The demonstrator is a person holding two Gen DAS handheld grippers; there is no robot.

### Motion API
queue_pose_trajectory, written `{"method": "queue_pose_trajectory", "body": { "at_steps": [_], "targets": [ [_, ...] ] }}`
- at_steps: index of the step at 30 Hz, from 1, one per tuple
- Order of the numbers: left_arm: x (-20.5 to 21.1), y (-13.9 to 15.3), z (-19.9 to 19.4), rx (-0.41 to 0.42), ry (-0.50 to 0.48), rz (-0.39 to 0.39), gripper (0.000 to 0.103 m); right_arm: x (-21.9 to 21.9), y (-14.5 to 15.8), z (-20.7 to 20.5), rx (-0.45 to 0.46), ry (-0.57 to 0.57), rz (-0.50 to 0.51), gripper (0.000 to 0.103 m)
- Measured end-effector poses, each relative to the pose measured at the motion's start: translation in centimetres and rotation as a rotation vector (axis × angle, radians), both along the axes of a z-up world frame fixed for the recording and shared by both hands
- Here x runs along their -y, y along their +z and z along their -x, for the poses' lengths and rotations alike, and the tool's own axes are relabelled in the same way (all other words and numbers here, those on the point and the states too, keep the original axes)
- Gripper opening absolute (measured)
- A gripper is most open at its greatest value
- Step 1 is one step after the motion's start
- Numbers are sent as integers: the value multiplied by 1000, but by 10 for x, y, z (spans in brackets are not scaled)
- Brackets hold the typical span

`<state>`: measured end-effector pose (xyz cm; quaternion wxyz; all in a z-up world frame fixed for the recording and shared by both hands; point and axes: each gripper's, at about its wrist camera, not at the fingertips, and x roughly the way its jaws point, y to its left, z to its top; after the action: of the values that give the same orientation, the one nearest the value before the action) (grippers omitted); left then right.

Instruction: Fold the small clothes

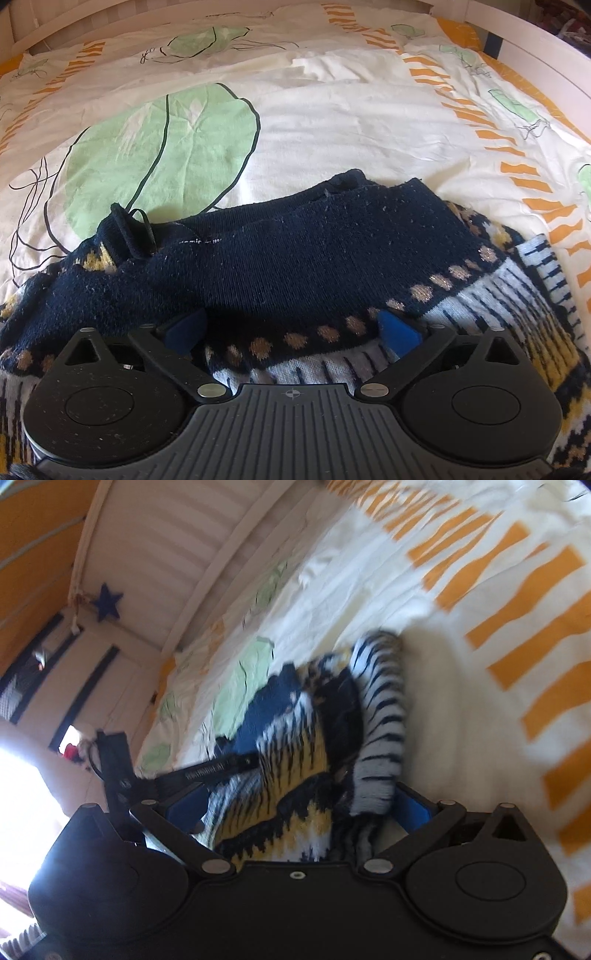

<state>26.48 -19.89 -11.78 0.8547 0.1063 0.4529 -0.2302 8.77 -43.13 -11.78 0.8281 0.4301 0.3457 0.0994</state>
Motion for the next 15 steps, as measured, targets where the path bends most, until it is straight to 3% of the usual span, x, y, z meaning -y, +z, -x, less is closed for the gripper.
{"method": "queue_pose_trajectory", "body": {
  "at_steps": [3,5,7,10,15],
  "targets": [
    [-5,6,-8,-16,23,47,101,-5,-3,-15,14,46,11,103],
    [-12,14,-11,-20,61,86,91,-6,-5,-20,24,56,16,103],
    [-21,23,-11,4,93,104,89,-5,-7,-19,40,47,0,103],
    [-39,31,-7,40,118,77,89,-3,-9,-15,65,35,-18,103],
    [-65,23,10,12,116,35,89,-2,-10,-13,79,31,-13,103]
  ]
}}
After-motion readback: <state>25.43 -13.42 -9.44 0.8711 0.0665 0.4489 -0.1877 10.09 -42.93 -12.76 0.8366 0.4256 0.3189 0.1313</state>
